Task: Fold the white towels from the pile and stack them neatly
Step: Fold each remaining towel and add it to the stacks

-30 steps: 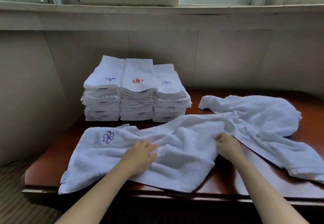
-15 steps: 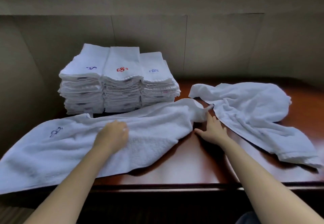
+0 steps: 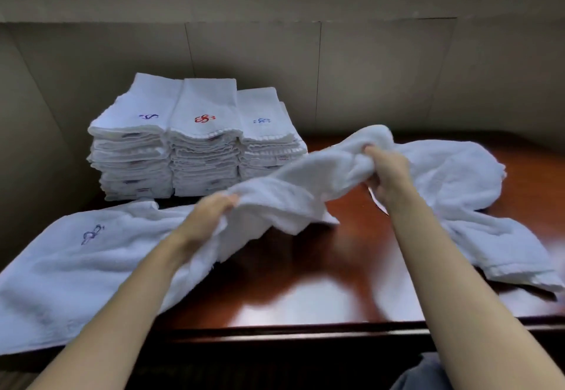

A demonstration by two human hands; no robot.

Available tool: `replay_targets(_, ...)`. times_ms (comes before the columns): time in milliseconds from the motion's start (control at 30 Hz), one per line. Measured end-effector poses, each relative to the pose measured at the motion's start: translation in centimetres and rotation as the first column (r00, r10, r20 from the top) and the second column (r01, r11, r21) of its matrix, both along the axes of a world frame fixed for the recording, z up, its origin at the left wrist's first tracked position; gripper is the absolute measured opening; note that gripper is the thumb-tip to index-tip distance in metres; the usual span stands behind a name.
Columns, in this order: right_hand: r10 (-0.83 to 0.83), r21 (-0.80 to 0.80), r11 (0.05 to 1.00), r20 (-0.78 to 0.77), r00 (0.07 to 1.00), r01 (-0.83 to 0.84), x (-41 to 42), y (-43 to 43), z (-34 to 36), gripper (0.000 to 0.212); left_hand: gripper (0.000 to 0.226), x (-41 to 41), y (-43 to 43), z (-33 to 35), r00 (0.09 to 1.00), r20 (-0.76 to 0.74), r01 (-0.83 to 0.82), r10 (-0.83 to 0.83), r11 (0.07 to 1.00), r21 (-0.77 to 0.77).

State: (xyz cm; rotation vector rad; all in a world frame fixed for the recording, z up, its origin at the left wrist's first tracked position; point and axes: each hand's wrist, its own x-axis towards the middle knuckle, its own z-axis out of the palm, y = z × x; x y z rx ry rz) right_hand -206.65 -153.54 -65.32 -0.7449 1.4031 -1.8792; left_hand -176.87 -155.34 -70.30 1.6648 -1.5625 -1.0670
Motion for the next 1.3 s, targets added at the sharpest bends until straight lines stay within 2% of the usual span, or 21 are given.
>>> replay_targets(33, -0.023, -0.065, 0.997, 0.107, 0.994, 0.03, -0.7, 0.4, 0.5, 0.027, 0.028, 0.4, -1.1, 0.3, 0.937, -0.31, 0.126, -0.159, 0.984, -0.124)
replay_targets(100, -0.029, -0.071, 0.997, 0.195, 0.98, 0.043, -2.0, 1.0, 0.1, 0.05, 0.031, 1.2, -0.4, 1.5, 0.756, -0.552, 0.306, -0.352, 0.935, -0.178)
replay_targets(167, -0.013, 0.058, 0.998, 0.157, 0.988, 0.004, -2.7, 1.6, -1.7, 0.063, 0.044, 1.4, 0.2, 0.8, 0.786, -0.391, 0.5, -0.479, 0.864, -0.053)
replay_targets(233, -0.004, 0.242, 0.97, 0.061, 0.998, -0.011, -2.8, 2.0, -3.7, 0.064, 0.044, 1.0, 0.6, -0.2, 0.839, -0.034, 0.544, -0.543, 0.837, 0.066)
replay_targets(300, 0.032, 0.457, 0.886, -0.227, 0.973, 0.077, -2.8, 2.4, -5.3, 0.073, 0.052, 0.6, 1.1, 0.2, 0.801, 0.105, 0.58, -0.589, 0.808, 0.108)
replay_targets(333, 0.121, 0.551, 0.82, -0.437, 0.891, 0.159, -2.5, 2.6, -5.8, 0.07, 0.051, 0.7, 1.0, 0.2, 0.773, 0.135, 0.611, -0.619, 0.785, 0.1)
replay_targets(400, 0.342, 0.617, 0.651, -0.759, 0.554, 0.443, -1.3, 3.3, -6.1, 0.053, 0.049, 0.7, 1.4, 0.4, 0.669, 0.193, 0.71, -0.718, 0.694, 0.122)
replay_targets(433, 0.42, 0.577, 0.617, -0.817, 0.396, 0.535, -0.5, 3.7, -6.1, 0.045, 0.052, 0.6, 1.7, 0.5, 0.618, 0.213, 0.744, -0.757, 0.65, 0.155)
replay_targets(467, 0.467, 0.549, 0.627, -0.833, 0.298, 0.553, 0.3, 3.7, -6.1, 0.04, 0.052, 0.6, 2.0, 0.6, 0.583, 0.231, 0.757, -0.779, 0.624, 0.195)
replay_targets(533, 0.559, 0.614, 0.674, -0.788, 0.259, 0.411, 2.2, 3.7, -6.4, 0.043, 0.047, 0.5, 2.5, 0.9, 0.548, 0.249, 0.755, -0.799, 0.6, 0.265)
replay_targets(633, 0.666, 0.708, 0.66, -0.706, 0.241, 0.251, 4.4, 3.7, -8.0, 0.06, 0.052, 0.3, 3.3, 1.2, 0.512, 0.303, 0.755, -0.804, 0.589, 0.289)
replay_targets(767, 0.729, 0.765, 0.619, -0.644, 0.233, 0.178, 2.9, 4.4, -8.5, 0.088, 0.035, 1.1, 3.4, 0.5, 0.547, 0.552, 0.669, -0.629, 0.725, 0.163)
replay_targets(800, 0.76, 0.794, 0.587, -0.608, 0.228, 0.158, 1.9, 4.5, -7.8, 0.09, 0.028, 1.6, 3.2, 0.4, 0.539, 0.641, 0.641, -0.547, 0.76, 0.11)
replay_targets(867, 0.836, 0.86, 0.478, -0.508, 0.207, 0.181, -0.4, 4.6, -6.1, 0.091, 0.043, 3.4, 2.2, -0.4, 0.494, 0.779, 0.548, -0.385, 0.834, 0.064)
replay_targets(933, 0.903, 0.906, 0.339, -0.389, 0.183, 0.254, -2.5, 4.9, -4.6, 0.093, 0.06, 5.6, 1.0, -1.3, 0.506, 0.801, 0.409, -0.322, 0.906, 0.106)
replay_targets(1033, 0.951, 0.922, 0.144, -0.23, 0.208, 0.36, -4.0, 5.2, -3.3, 0.086, 0.066, 8.8, -0.5, -2.6, 0.593, 0.76, 0.249, -0.264, 0.958, 0.138)
replay_targets(1067, 0.961, 0.886, 0.141, -0.229, 0.153, 0.441, -3.7, 5.2, -3.3, 0.077, 0.068, 9.5, -0.8, -3.0, 0.599, 0.763, 0.21, -0.243, 0.967, 0.143)
replay_targets(1100, 0.954, 0.808, 0.227, -0.297, 0.044, 0.544, -2.9, 5.3, -3.5, 0.066, 0.072, 9.8, -1.0, -3.3, 0.595, 0.77, 0.177, -0.231, 0.972, 0.155)
replay_targets(1167, 0.833, 0.619, 0.525, -0.516, -0.201, 0.584, -0.7, 4.6, -4.2, 0.049, 0.079, 9.9, -1.0, -3.7, 0.581, 0.775, 0.15, -0.248, 0.969, 0.197)
replay_targets(1233, 0.698, 0.618, 0.687, -0.707, -0.111, 0.382, 2.6, 3.9, -5.1, 0.048, 0.085, 9.5, -1.0, -3.5, 0.573, 0.771, 0.148, -0.277, 0.961, 0.235)
replay_targets(1300, 0.641, 0.621, 0.759, -0.766, -0.055, 0.196, 6.3, 3.9, -6.0, 0.056, 0.09, 9.3, -1.1, -3.4, 0.555, 0.767, 0.174, -0.322, 0.947, 0.271)
